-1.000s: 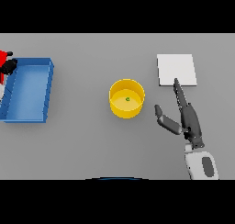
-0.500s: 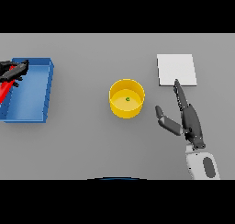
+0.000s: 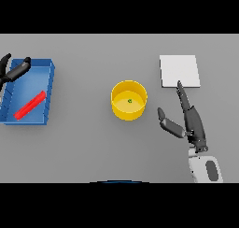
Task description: Pick up the red beaker and tilt it to pour out 1 green nut into yellow bowl. Pick up the yellow bowl and place it on the metallic measuring scale.
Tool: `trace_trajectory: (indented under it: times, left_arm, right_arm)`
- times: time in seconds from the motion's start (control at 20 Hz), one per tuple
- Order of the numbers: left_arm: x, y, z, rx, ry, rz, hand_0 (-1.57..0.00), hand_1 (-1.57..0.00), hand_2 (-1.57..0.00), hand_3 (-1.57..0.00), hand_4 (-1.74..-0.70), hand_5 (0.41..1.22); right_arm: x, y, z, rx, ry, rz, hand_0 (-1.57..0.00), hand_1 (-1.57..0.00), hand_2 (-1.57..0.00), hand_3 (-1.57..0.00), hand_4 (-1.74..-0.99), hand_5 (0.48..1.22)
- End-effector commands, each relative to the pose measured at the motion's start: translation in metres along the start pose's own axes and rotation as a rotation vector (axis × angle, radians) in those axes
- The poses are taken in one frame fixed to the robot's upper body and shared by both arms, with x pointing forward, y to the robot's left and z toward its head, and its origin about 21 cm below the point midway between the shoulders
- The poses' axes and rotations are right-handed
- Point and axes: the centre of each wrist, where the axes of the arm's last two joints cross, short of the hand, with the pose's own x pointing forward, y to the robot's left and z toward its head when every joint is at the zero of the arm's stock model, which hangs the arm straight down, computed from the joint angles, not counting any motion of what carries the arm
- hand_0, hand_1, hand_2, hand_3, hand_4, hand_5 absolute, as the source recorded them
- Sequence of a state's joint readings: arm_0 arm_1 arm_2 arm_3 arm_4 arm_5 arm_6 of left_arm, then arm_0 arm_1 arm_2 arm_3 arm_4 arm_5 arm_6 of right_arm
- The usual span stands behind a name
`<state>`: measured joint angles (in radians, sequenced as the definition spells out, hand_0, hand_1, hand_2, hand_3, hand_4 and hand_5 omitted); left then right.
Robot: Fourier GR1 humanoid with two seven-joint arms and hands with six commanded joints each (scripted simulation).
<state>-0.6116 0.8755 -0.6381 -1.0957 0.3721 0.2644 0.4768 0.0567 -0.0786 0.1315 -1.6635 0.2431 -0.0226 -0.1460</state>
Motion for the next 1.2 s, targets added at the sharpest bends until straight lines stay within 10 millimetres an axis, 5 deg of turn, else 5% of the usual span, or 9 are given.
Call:
trace_trajectory:
  times: [0.0, 0.2, 0.5, 0.8, 1.15]
  left_arm:
    - [0.001, 0.000, -0.002, 0.015, -0.022, 0.011, -0.07, -0.06, -0.06, -0.05, -0.71, 0.658]
    - [0.001, 0.000, 0.005, 0.039, -0.071, 0.039, -0.03, -0.02, -0.02, -0.02, -0.71, 0.685]
    - [0.000, -0.006, 0.004, 0.020, -0.089, 0.068, -0.01, -0.01, -0.01, 0.00, -0.72, 0.664]
    - [0.000, -0.005, 0.001, 0.002, -0.091, 0.069, 0.00, 0.00, 0.00, 0.00, -0.71, 0.680]
    - [-0.001, -0.003, 0.007, -0.001, -0.100, 0.084, 0.00, 0.00, 0.00, 0.00, -0.72, 0.688]
  right_arm:
    - [0.001, 0.000, -0.001, -0.004, 0.020, 0.030, 0.00, 0.00, 0.00, 0.00, -1.175, 0.672]
    - [0.011, -0.005, -0.006, 0.132, -0.054, 0.129, 0.00, 0.00, 0.00, 0.00, -1.137, 0.717]
    - [0.036, -0.004, -0.050, 0.474, -0.132, 0.596, 0.00, 0.00, 0.00, 0.00, -1.220, 0.701]
    - [0.055, 0.014, -0.083, 0.771, -0.278, 0.937, 0.00, 0.00, 0.00, 0.00, -1.216, 0.706]
    - [0.047, 0.040, -0.110, 0.989, -0.274, 1.120, 0.00, 0.00, 0.00, 0.00, -1.223, 0.704]
